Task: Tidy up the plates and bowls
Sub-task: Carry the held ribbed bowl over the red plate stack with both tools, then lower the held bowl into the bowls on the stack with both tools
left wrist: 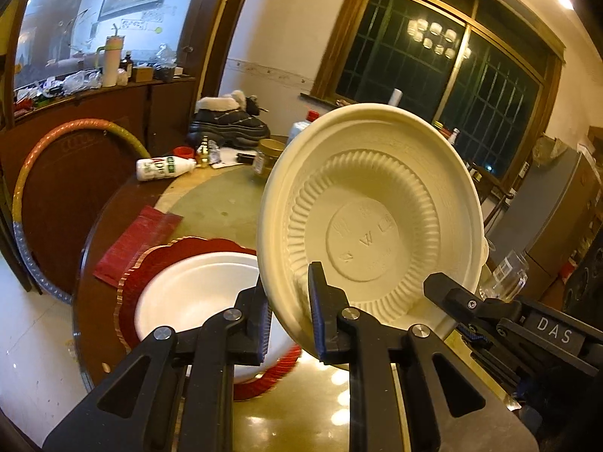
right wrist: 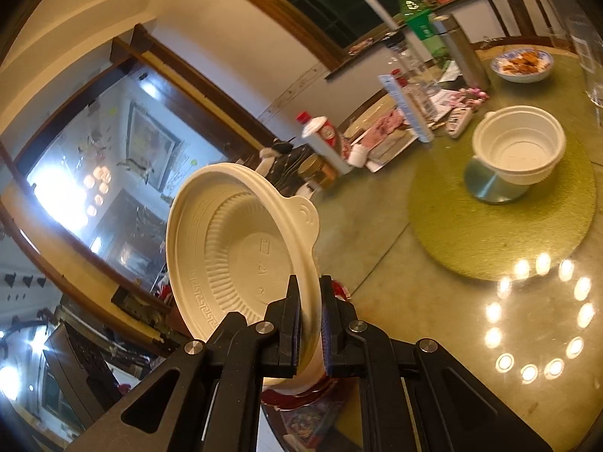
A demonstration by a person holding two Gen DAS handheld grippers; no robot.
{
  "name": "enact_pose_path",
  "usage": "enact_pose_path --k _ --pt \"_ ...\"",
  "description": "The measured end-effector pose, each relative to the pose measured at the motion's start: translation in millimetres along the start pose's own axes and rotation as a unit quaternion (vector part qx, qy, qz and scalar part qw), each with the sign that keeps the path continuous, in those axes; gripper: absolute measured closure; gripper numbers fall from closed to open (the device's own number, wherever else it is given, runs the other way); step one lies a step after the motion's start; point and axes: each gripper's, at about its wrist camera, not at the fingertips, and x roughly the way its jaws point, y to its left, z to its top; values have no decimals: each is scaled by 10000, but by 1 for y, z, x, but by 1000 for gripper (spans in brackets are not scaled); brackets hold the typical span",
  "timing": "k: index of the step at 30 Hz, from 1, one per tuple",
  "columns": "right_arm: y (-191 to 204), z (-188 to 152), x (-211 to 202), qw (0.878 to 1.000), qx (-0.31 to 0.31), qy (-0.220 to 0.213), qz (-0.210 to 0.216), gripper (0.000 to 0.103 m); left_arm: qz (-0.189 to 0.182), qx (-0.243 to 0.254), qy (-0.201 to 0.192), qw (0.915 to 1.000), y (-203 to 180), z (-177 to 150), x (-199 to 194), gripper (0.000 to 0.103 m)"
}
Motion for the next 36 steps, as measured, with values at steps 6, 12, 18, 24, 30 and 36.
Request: enact_pose_path --k 6,12,18,24,30,36 --pt "30 -6 19 9995 -220 180 100 94 156 -136 -39 9998 27 8 -7 87" --pt "45 -14 41 9986 -318 420 103 94 233 -290 108 9992 50 7 -2 87" --pt "38 -28 62 9972 -289 696 4 94 322 -328 387 9982 65 -7 13 87" --pt "23 -45 76 9948 -198 978 -193 94 350 -370 729 9960 75 -22 28 87" --pt "20 -48 81 9934 -237 1093 -271 94 370 -354 820 9953 79 -27 31 87" --pt "21 -49 82 9925 -222 1172 -276 94 389 -304 818 9954 79 -25 29 87"
